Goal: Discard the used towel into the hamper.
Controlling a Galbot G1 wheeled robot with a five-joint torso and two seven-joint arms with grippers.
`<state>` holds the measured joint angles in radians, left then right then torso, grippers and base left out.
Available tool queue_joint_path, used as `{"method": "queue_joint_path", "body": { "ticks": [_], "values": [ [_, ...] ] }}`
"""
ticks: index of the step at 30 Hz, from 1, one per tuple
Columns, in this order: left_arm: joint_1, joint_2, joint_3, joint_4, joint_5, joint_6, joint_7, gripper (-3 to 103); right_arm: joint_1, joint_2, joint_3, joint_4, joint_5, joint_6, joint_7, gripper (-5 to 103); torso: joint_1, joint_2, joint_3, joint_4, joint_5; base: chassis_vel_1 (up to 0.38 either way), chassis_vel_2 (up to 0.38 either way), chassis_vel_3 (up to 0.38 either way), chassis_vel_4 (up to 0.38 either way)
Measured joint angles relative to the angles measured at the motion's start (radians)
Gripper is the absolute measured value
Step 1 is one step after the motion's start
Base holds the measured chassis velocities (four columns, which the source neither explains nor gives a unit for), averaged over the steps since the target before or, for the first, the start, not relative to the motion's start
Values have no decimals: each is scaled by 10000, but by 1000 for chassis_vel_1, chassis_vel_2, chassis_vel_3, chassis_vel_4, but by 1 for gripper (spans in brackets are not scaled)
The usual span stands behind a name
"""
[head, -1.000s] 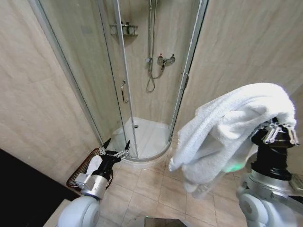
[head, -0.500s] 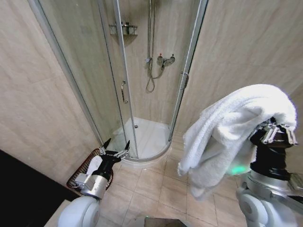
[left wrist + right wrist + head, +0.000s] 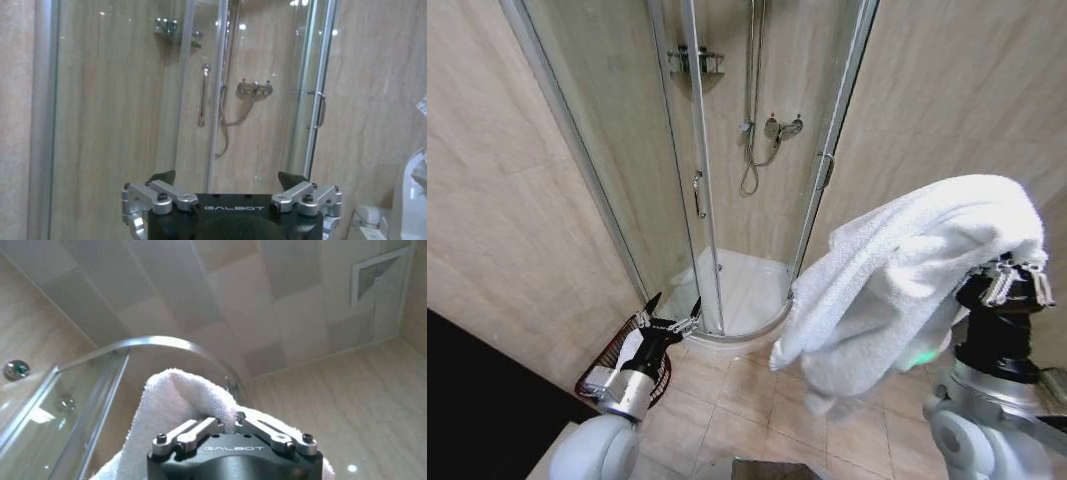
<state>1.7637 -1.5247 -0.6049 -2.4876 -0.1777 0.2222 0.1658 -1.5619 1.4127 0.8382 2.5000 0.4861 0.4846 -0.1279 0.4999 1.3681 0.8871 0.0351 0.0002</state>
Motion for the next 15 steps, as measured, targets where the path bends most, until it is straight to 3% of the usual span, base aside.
{"method": "queue_joint_path", "body": {
  "ticks": [15],
  "values": [
    [0,0,0,0,0,0,0,100,297,-440,-37,1,398,4,-78,3,-210,-458,-251,1,-2,57,56,57,50]
  ]
}}
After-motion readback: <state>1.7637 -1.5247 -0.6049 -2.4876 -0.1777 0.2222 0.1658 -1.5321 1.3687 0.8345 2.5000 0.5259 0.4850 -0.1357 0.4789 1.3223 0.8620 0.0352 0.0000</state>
